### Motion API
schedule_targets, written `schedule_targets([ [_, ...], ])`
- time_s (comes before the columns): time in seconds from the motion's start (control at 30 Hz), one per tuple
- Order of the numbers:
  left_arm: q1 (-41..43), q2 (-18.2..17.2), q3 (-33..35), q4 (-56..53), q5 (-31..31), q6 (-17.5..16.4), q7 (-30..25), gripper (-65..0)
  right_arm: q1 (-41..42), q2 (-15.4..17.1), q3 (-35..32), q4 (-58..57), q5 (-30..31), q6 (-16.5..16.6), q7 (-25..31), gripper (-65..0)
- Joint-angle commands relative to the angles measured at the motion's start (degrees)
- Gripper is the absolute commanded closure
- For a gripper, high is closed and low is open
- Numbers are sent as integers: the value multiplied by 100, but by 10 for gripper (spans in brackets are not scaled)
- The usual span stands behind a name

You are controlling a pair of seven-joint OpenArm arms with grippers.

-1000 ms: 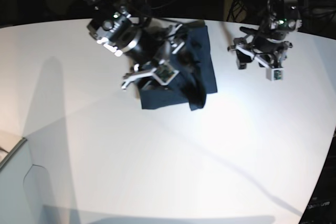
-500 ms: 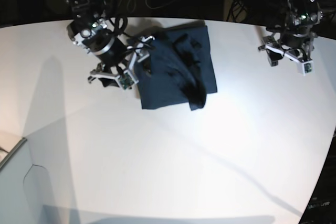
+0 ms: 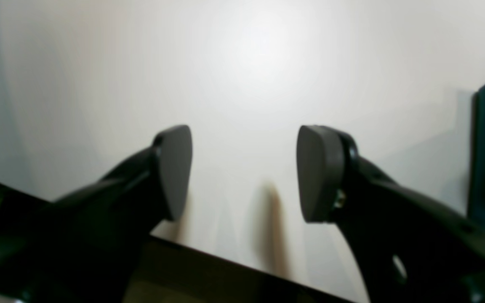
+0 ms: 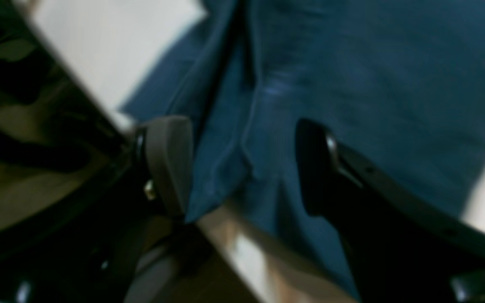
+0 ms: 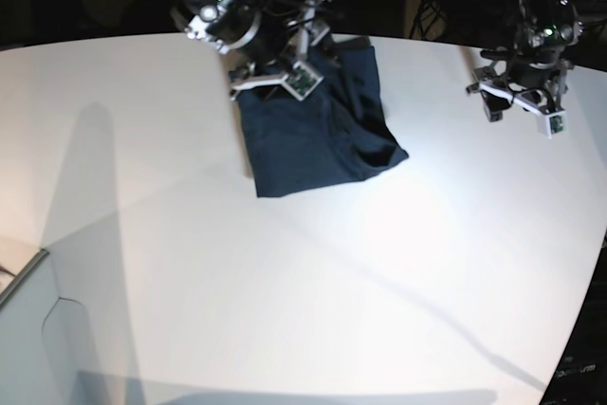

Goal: Layout the t-shirt on the table in an organized manner, then fold the t-shirt properly
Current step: 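Release the shirt with the right gripper and raise it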

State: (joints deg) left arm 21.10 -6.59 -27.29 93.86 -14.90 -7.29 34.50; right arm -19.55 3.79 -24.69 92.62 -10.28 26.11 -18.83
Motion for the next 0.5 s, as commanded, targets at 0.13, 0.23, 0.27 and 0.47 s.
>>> schedule_targets([
  [0.13,-14,-154,-36,68,-27,-5,-114,-385,-27,381,-709,510,75,13,138,-388],
  [0.23,-14,-216,-36,60,-27,-5,-123,-385,-27,566,-894,923,83,13,138,-388],
  [0.27,-14,-242,-36,60,-27,-5,-123,-385,-27,583,-876,1028,83,13,138,-388],
  [0.47,4,-225,-36,112,-27,-5,-123,-385,43,425,-463,1019,83,13,120,-388],
])
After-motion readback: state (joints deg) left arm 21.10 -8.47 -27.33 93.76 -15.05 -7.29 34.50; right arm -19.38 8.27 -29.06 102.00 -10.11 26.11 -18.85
